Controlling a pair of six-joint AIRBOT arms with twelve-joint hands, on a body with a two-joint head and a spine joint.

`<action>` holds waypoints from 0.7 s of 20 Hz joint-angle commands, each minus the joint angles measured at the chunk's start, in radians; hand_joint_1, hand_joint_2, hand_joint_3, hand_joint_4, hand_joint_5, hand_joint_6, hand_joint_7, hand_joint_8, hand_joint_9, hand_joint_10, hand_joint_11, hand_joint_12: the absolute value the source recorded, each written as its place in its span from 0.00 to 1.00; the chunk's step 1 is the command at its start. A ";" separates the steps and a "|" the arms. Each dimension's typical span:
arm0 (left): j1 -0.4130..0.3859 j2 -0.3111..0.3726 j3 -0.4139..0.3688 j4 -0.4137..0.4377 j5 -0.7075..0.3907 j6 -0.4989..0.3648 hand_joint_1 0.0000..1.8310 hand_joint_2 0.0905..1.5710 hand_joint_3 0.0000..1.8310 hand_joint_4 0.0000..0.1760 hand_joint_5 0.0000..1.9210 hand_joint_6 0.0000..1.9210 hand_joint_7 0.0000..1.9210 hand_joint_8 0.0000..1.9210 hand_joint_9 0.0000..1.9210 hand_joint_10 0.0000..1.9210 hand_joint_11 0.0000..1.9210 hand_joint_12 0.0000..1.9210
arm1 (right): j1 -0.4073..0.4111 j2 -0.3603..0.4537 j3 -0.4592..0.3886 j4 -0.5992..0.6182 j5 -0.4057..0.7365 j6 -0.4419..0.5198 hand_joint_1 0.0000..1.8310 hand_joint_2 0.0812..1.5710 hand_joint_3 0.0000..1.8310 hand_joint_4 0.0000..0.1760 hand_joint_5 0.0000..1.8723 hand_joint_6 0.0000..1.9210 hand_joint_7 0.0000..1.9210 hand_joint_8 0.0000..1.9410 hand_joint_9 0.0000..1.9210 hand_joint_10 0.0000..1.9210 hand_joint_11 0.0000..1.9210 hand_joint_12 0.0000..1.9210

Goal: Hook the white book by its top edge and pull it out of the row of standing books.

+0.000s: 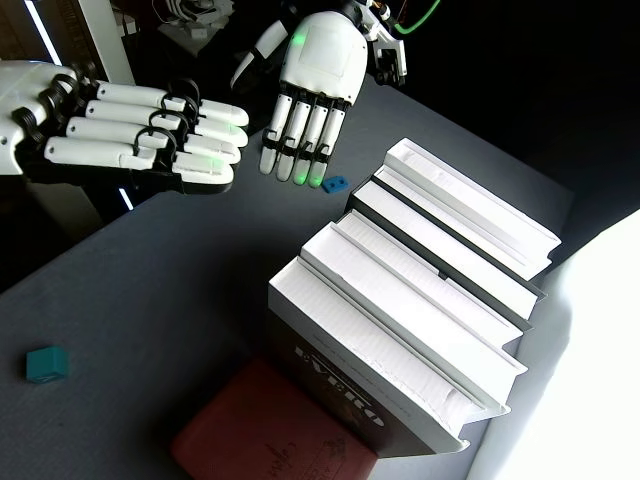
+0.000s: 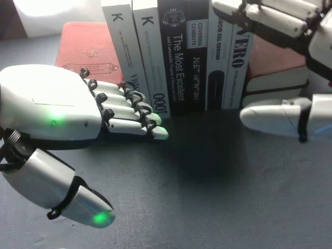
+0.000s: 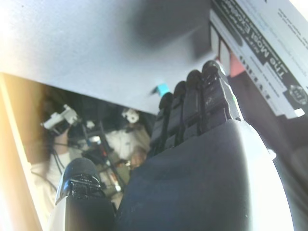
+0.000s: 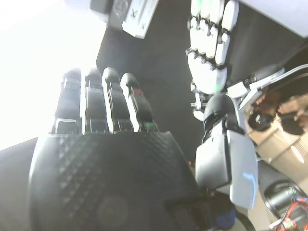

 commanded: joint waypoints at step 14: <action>-0.017 -0.001 0.015 -0.040 0.032 -0.014 0.00 0.66 0.01 0.00 0.00 0.00 0.00 0.00 0.00 0.00 0.00 0.00 | 0.065 -0.165 0.079 0.250 0.187 -0.326 0.00 0.70 0.00 0.00 0.00 0.00 0.00 0.00 0.00 0.00 0.00 0.00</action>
